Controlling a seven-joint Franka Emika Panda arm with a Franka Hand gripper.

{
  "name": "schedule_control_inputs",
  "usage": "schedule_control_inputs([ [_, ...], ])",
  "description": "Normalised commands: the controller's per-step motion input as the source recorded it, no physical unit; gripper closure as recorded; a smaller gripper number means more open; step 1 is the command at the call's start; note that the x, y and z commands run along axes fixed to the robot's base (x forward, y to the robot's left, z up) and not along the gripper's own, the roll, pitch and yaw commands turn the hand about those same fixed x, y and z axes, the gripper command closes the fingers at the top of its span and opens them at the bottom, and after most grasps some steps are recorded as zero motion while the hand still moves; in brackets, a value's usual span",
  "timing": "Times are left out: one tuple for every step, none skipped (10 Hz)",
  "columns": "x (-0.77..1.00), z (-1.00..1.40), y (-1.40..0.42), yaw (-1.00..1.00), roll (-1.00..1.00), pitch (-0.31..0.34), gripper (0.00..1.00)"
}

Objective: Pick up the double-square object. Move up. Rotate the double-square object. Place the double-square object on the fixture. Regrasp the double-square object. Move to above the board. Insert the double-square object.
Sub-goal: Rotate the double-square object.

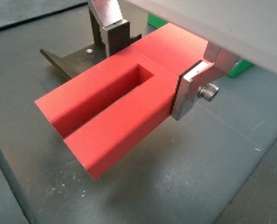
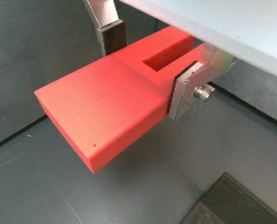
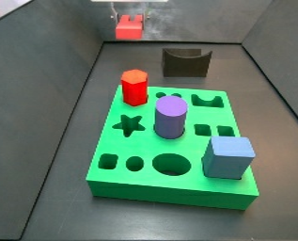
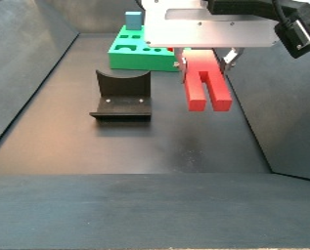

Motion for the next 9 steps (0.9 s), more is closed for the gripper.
schedule_control_inputs([
  [0.0,-1.0,0.0,0.05,0.0,-0.006,1.0],
  [0.02,-1.0,0.0,0.05,-0.01,-0.032,1.0],
  [0.03,-1.0,0.0,0.04,-0.03,-0.042,1.0],
  [0.03,-1.0,0.0,0.03,-0.05,-0.046,1.0],
  [0.04,-1.0,0.0,0.02,-0.07,-0.052,1.0],
  [0.05,-0.93,0.0,0.01,-0.1,-0.052,1.0],
  [0.05,-0.78,0.01,0.01,-0.12,-0.059,1.0],
  [0.04,-0.7,0.01,0.01,-0.13,-0.064,1.0],
  [0.04,-0.56,0.02,0.0,-0.14,-0.073,1.0],
])
